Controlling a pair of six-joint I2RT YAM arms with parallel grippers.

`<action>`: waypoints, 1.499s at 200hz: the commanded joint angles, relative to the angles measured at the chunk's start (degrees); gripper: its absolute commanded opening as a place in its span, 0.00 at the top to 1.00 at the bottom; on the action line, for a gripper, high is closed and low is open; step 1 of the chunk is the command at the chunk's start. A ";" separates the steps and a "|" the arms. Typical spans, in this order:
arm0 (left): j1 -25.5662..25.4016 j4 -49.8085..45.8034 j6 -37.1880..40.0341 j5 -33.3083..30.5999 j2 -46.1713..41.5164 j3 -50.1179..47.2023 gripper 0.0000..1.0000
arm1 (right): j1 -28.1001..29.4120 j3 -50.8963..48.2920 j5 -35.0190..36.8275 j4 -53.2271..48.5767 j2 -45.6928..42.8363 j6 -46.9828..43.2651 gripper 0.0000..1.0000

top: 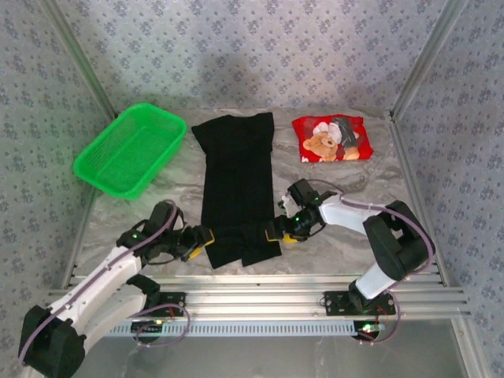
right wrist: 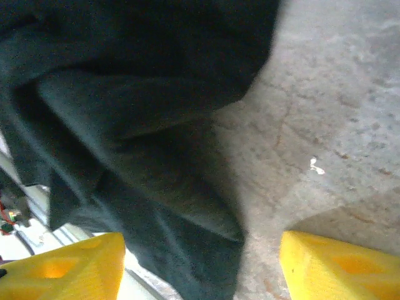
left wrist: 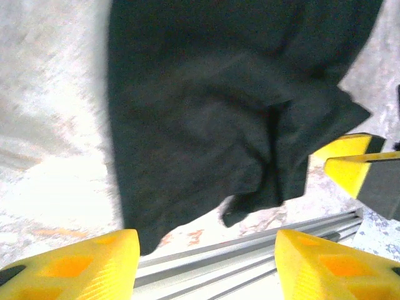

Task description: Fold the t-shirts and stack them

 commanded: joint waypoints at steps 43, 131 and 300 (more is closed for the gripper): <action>-3.74 11.80 -10.15 -1.95 -0.29 -8.27 0.42 | 3.98 0.22 -1.46 6.40 4.67 1.01 0.34; -10.15 25.00 -13.95 -2.58 10.18 -8.55 0.46 | 13.84 -1.00 1.37 5.23 1.25 6.83 0.37; -13.10 -0.13 -17.29 -8.86 -17.14 -12.93 0.87 | 15.03 -7.08 2.31 3.03 -8.05 14.03 0.75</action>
